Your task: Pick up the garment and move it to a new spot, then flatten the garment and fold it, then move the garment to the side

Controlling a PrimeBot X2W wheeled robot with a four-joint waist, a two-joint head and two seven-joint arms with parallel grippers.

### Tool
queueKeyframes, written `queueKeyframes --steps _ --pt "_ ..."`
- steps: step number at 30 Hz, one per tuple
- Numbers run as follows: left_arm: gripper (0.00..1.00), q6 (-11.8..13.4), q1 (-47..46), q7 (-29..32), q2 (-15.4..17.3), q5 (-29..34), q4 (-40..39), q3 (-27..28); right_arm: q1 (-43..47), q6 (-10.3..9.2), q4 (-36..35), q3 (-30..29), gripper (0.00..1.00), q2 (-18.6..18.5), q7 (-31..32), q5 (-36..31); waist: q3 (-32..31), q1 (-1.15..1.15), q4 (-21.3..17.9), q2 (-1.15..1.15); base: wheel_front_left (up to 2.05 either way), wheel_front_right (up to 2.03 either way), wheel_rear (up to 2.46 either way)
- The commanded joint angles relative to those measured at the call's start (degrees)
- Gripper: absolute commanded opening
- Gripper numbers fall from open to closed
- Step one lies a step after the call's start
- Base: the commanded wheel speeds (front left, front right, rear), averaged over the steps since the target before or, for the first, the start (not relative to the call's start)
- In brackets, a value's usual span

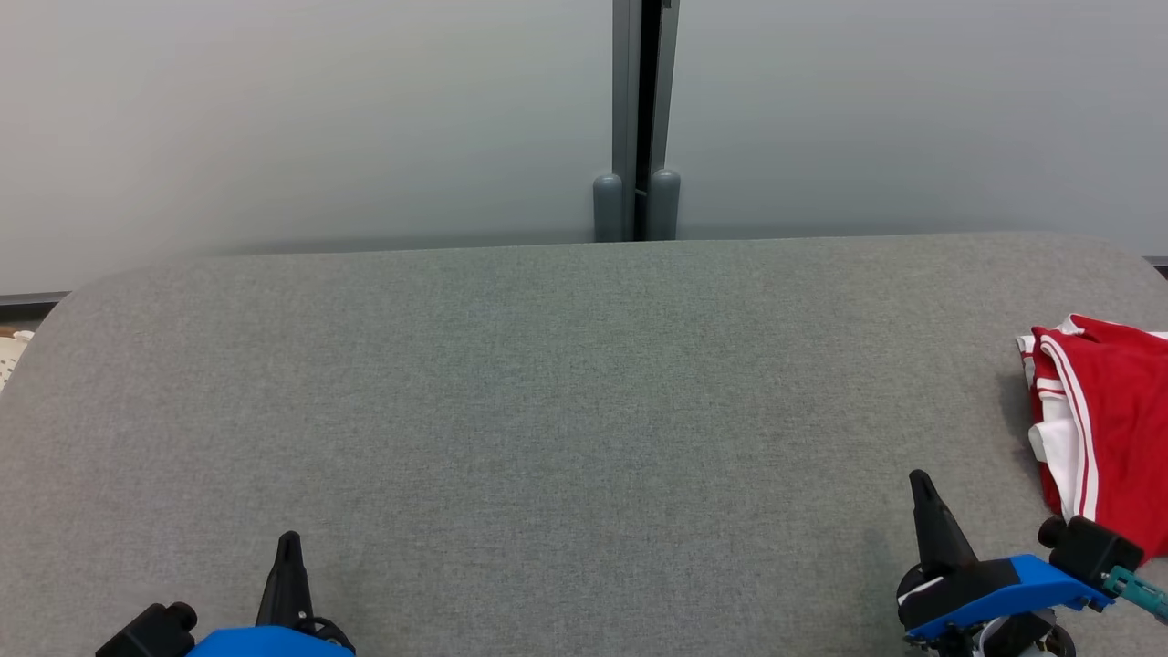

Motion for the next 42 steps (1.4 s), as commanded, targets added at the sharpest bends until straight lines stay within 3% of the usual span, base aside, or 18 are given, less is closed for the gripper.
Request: queueKeyframes --steps 1,23,42 --pt "0.00 -0.3 -2.1 0.6 0.1 -2.2 -1.2 0.6 0.0 0.01 -1.6 -0.4 0.00 -0.2 0.5 2.6 0.0 0.00 0.1 0.00 0.00 0.00 0.00" --pt "0.00 -0.9 -3.9 5.1 0.1 -17.5 -3.7 2.5 0.5 0.01 -5.7 -2.1 0.00 -0.2 4.9 19.3 0.0 0.00 0.7 0.00 0.00 0.00 0.00" --pt "0.00 -1.3 -5.0 8.0 0.1 -27.3 -5.2 3.8 0.9 0.01 -8.4 -3.2 0.00 -0.3 7.8 30.0 0.0 0.00 1.2 0.00 0.00 0.00 0.00"
